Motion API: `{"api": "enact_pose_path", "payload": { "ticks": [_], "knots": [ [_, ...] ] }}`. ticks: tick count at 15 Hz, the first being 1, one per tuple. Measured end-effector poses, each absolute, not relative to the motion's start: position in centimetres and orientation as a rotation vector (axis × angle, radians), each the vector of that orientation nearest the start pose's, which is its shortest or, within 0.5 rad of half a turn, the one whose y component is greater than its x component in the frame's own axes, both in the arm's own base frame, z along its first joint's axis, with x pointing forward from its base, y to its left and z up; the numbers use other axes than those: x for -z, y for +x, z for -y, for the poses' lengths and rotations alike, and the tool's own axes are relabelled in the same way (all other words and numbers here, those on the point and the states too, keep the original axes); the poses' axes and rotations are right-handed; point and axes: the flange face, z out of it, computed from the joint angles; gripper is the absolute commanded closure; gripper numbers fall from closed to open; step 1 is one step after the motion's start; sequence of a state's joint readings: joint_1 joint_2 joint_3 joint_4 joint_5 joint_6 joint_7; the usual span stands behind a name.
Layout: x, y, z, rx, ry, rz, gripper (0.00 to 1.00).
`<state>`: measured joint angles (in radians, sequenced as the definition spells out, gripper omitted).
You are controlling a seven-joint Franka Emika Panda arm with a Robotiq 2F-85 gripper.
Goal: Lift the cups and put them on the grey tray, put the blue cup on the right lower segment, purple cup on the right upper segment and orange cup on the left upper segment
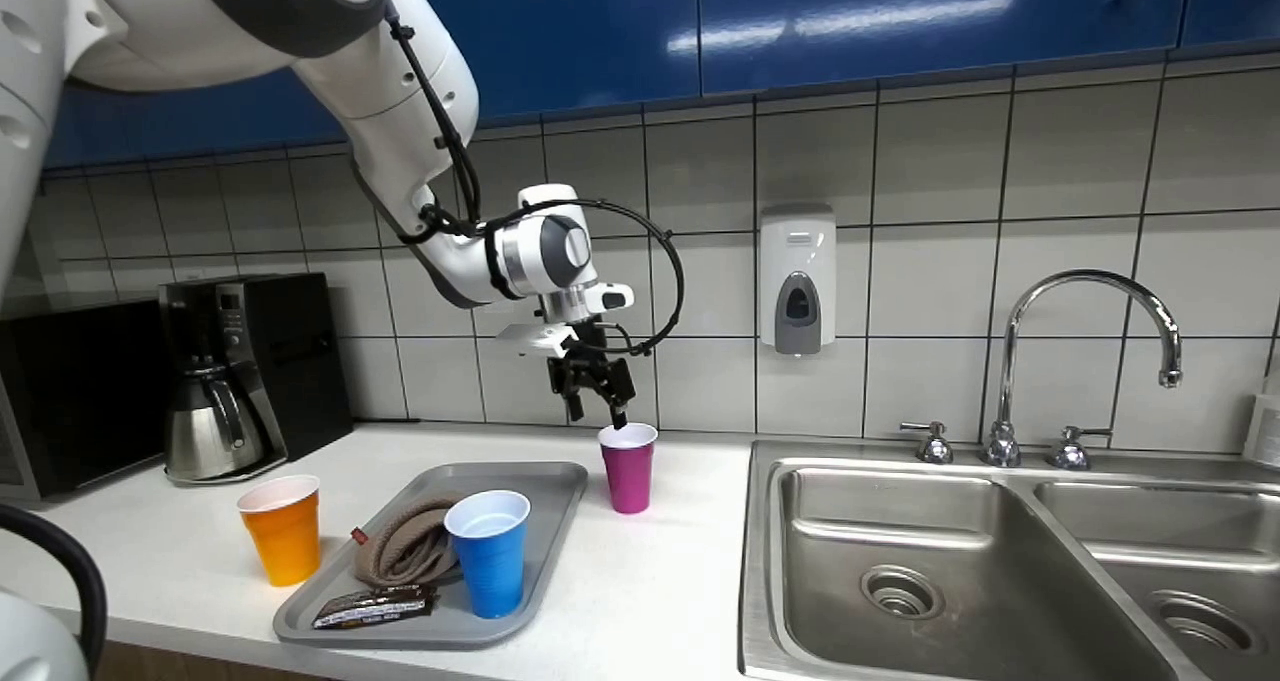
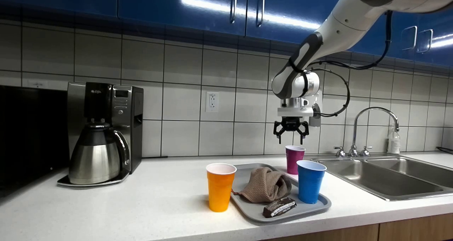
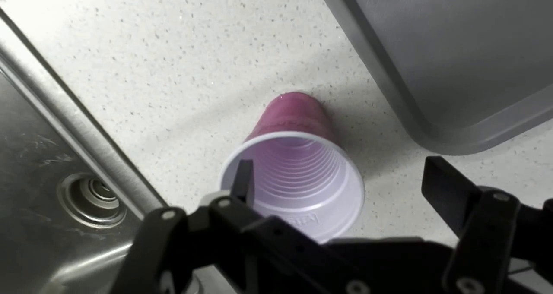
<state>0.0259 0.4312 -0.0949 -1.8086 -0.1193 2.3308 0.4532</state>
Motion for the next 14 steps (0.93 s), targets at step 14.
{"api": "enact_pose_path", "payload": {
  "ticks": [14],
  "knots": [
    [-28.8,69.6,3.7,0.212,-3.164,-0.686,0.0]
  ]
}}
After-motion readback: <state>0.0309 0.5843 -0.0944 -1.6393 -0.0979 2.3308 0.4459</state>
